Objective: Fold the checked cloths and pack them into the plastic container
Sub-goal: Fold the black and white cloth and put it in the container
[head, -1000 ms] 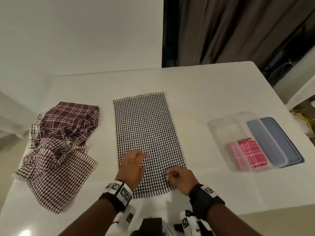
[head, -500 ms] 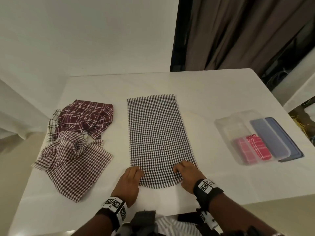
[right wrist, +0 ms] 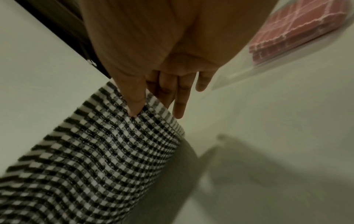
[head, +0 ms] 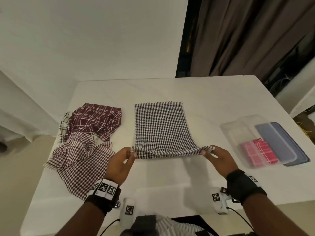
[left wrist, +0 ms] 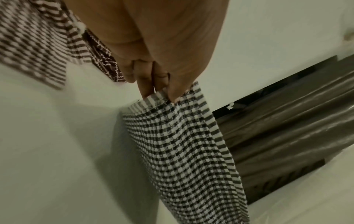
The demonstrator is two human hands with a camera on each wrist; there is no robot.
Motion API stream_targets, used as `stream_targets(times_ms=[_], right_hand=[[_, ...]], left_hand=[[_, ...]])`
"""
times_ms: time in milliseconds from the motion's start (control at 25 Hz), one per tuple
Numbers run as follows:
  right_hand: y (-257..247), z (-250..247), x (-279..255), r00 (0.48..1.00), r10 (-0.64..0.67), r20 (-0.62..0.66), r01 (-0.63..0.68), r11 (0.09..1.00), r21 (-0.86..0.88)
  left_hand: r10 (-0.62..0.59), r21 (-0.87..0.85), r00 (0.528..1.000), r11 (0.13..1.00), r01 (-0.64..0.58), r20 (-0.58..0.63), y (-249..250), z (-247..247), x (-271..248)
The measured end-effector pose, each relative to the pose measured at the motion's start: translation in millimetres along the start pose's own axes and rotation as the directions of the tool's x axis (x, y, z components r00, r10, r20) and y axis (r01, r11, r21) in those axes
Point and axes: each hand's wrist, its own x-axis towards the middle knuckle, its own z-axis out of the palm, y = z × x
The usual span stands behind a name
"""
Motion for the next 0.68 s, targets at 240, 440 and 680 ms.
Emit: stream_targets(times_ms=[240, 440, 680], right_hand=[[-39, -22, -13, 0.999, 0.033, -0.026, -0.023, 0.947, 0.321], [-25, -12, -7, 0.999, -0.052, -0.012, 0.054, 0.971, 0.233], [-12, 1, 30, 0.995, -0.026, 0.092, 0.02, 0.998, 0.068]], left_hand=[[-0.052, -0.379, 0.999, 0.924, 0.054, 0.015, 40, -41, -2], [0.008, -0.265, 0.996, 0.964, 0.014, 0.084, 20, -35, -6], [-0.013, -0.125, 0.992, 0.992, 0.028, 0.123, 10, -17, 17]])
